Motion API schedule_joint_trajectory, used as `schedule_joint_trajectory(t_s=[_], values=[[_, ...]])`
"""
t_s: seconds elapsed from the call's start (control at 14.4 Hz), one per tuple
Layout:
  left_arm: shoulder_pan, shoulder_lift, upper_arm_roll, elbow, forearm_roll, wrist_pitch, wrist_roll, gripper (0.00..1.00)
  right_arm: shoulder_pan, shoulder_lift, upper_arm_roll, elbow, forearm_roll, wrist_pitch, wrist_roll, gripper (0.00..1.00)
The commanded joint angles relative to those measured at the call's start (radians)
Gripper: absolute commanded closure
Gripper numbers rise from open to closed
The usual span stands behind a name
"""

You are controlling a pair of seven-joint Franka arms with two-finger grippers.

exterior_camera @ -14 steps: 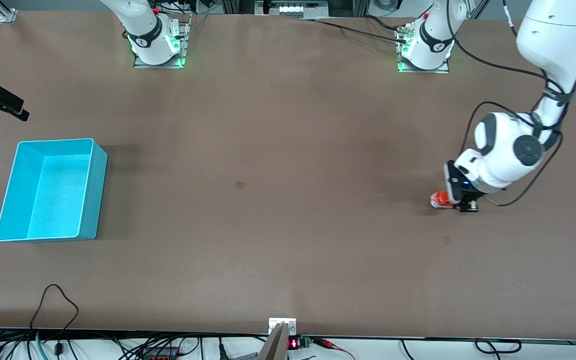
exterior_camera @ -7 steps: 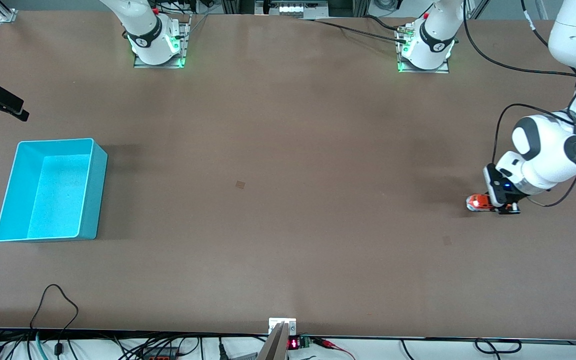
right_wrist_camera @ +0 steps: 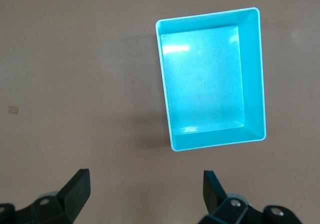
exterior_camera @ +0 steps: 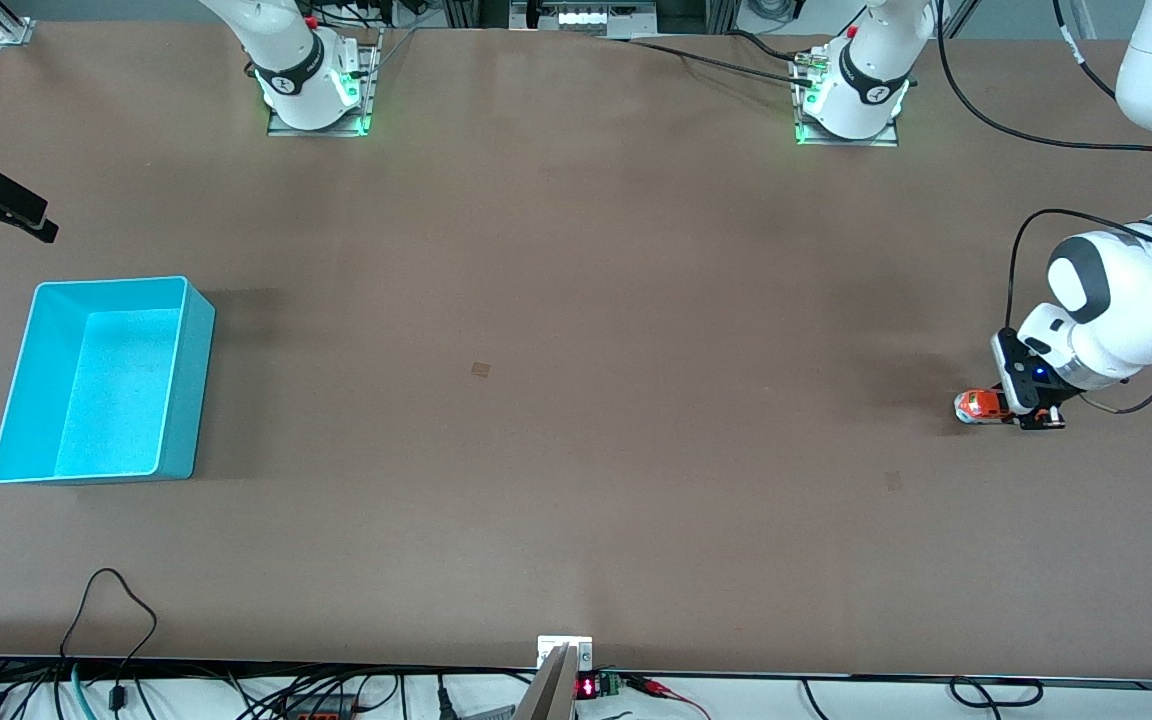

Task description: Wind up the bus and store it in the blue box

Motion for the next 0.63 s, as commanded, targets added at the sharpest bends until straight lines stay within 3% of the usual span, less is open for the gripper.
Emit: schedule_joint_trajectory(t_s=[0.0, 0.56], values=[[0.016, 0.092, -0.002, 0.039, 0.021, 0.022, 0.028, 0.79, -0.007, -0.002, 0.003, -0.004, 0.010, 0.009, -0.004, 0.00], [0.037, 0.095, 0.000, 0.059, 0.021, 0.020, 0.044, 0.78, -0.007, -0.002, 0.002, -0.004, 0.010, 0.009, -0.004, 0.00]])
